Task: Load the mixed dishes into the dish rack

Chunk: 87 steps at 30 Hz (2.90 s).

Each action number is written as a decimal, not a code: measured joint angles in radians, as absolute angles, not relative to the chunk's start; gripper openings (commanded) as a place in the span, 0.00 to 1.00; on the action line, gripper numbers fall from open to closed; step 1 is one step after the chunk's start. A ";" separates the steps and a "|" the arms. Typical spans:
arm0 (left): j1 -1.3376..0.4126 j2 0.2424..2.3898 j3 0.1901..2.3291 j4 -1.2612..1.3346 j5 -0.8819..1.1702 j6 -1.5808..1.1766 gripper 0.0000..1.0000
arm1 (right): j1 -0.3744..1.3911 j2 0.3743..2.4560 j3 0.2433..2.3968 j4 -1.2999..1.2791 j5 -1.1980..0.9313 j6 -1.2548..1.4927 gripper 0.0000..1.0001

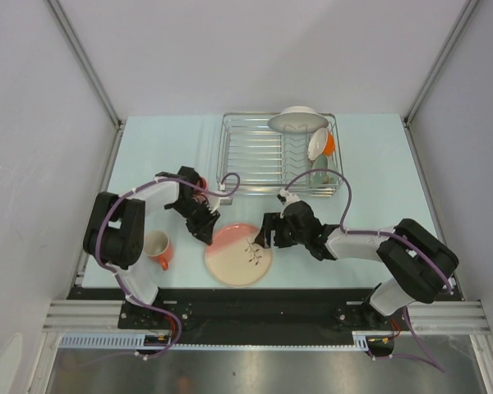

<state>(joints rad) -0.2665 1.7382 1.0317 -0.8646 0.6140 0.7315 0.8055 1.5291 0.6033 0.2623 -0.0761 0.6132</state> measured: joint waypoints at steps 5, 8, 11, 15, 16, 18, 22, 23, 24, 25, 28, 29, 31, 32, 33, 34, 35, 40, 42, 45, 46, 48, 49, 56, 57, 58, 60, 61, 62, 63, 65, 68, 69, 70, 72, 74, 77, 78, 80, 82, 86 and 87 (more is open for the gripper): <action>-0.286 1.740 1.042 -0.890 0.652 0.733 0.09 | 0.778 1.535 0.587 0.305 -0.124 0.626 0.78; -0.296 1.740 1.051 -0.892 0.671 0.727 0.06 | 0.771 1.541 0.579 0.329 -0.149 0.628 0.78; -0.308 1.740 1.062 -0.888 0.688 0.715 0.05 | 0.766 1.541 0.561 0.358 -0.165 0.626 0.77; -0.331 1.740 1.065 -0.874 0.696 0.700 0.05 | 0.762 1.507 0.507 0.397 -0.193 0.625 0.77; -0.337 1.740 1.065 -0.871 0.696 0.696 0.05 | 0.762 1.494 0.496 0.394 -0.198 0.625 0.77; -0.350 1.740 1.065 -0.862 0.696 0.686 0.06 | 0.762 1.461 0.471 0.383 -0.204 0.625 0.77; -0.368 1.741 1.064 -0.844 0.695 0.678 0.11 | 0.764 1.420 0.453 0.341 -0.210 0.625 0.77; -0.371 1.741 1.063 -0.840 0.694 0.677 0.12 | 0.765 1.414 0.452 0.332 -0.210 0.625 0.77; -0.374 1.741 1.061 -0.837 0.693 0.673 0.14 | 0.768 1.409 0.450 0.324 -0.209 0.625 0.77; -0.376 1.741 1.058 -0.834 0.692 0.672 0.15 | 0.772 1.406 0.448 0.321 -0.209 0.625 0.76; -0.381 1.741 1.045 -0.822 0.688 0.669 0.16 | 0.776 1.408 0.447 0.325 -0.214 0.625 0.72; -0.381 1.741 1.040 -0.820 0.687 0.669 0.16 | 0.776 1.416 0.445 0.335 -0.221 0.626 0.69; -0.384 1.741 1.032 -0.817 0.688 0.669 0.15 | 0.777 1.438 0.445 0.365 -0.239 0.628 0.68; -0.386 1.741 1.028 -0.813 0.687 0.667 0.14 | 0.777 1.455 0.446 0.388 -0.255 0.631 0.68; -0.390 1.741 1.022 -0.808 0.687 0.663 0.12 | 0.777 1.474 0.448 0.413 -0.266 0.633 0.67; -0.394 1.741 1.018 -0.804 0.687 0.661 0.11 | 0.776 1.494 0.450 0.443 -0.282 0.635 0.67; -0.400 1.741 1.013 -0.798 0.687 0.656 0.10 | 0.775 1.520 0.453 0.474 -0.298 0.636 0.66; -0.443 1.741 1.007 -0.772 0.694 0.635 0.00 | 0.758 1.605 0.465 0.593 -0.385 0.645 0.64; -0.466 1.741 1.006 -0.753 0.702 0.622 0.00 | 0.749 1.623 0.465 0.622 -0.413 0.648 0.64; -0.502 1.741 1.006 -0.728 0.720 0.600 0.00 | 0.742 1.633 0.464 0.638 -0.431 0.651 0.64; -0.511 1.741 1.006 -0.722 0.727 0.595 0.00 | 0.742 1.633 0.464 0.638 -0.432 0.651 0.63; -0.522 1.741 1.006 -0.715 0.741 0.585 0.00 | 0.742 1.633 0.463 0.639 -0.432 0.651 0.63; -0.525 1.741 1.006 -0.715 0.746 0.583 0.00 | 0.742 1.633 0.462 0.640 -0.432 0.651 0.63; -0.528 1.718 1.008 -0.736 0.765 0.586 0.14 | 0.742 1.645 0.461 0.656 -0.439 0.651 0.62; -0.528 1.712 1.008 -0.740 0.765 0.587 0.30 | 0.742 1.647 0.461 0.660 -0.440 0.651 0.62; -0.528 1.707 1.008 -0.742 0.762 0.590 0.39 | 0.742 1.649 0.461 0.662 -0.441 0.651 0.62; -0.528 1.705 1.008 -0.741 0.754 0.589 0.49 | 0.742 1.652 0.461 0.667 -0.443 0.651 0.62; -0.527 1.705 1.008 -0.739 0.741 0.584 0.53 | 0.742 1.652 0.461 0.667 -0.443 0.651 0.63; -0.525 1.704 1.008 -0.737 0.730 0.583 0.57 | 0.742 1.652 0.461 0.667 -0.443 0.651 0.63; -0.522 1.700 1.007 -0.727 0.710 0.576 0.58 | 0.742 1.652 0.461 0.668 -0.444 0.651 0.63; -0.515 1.684 1.007 -0.718 0.681 0.574 0.62 | 0.743 1.652 0.461 0.668 -0.444 0.651 0.64; -0.492 1.641 1.023 -0.728 0.645 0.573 0.76 | 0.744 1.652 0.461 0.669 -0.444 0.651 0.64; -0.481 1.624 1.040 -0.738 0.627 0.572 0.82 | 0.744 1.652 0.460 0.671 -0.444 0.651 0.64; -0.470 1.605 1.057 -0.746 0.614 0.574 0.85 | 0.744 1.652 0.459 0.673 -0.443 0.651 0.64; -0.452 1.567 1.084 -0.752 0.588 0.577 0.87 | 0.745 1.652 0.456 0.678 -0.443 0.651 0.64; -0.426 1.515 1.093 -0.751 0.558 0.583 0.89 | 0.745 1.652 0.450 0.688 -0.442 0.651 0.64; -0.387 1.492 1.078 -0.748 0.530 0.596 0.93 | 0.745 1.647 0.438 0.700 -0.443 0.652 0.64; -0.370 1.497 1.062 -0.744 0.522 0.603 0.94 | 0.744 1.644 0.433 0.702 -0.443 0.652 0.65; -0.339 1.526 1.028 -0.745 0.508 0.606 0.96 | 0.744 1.634 0.422 0.704 -0.443 0.654 0.64; -0.315 1.567 0.989 -0.742 0.494 0.608 0.96 | 0.744 1.625 0.410 0.707 -0.443 0.655 0.65; -0.302 1.621 0.942 -0.741 0.477 0.610 0.95 | 0.741 1.605 0.390 0.707 -0.443 0.657 0.65; -0.302 1.626 0.942 -0.738 0.477 0.610 0.93 | 0.741 1.602 0.387 0.707 -0.443 0.657 0.65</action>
<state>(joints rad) -0.3023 1.6260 0.9424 -0.7383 0.4774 0.6102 0.7410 1.6020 0.3874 0.7074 -0.4431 0.6575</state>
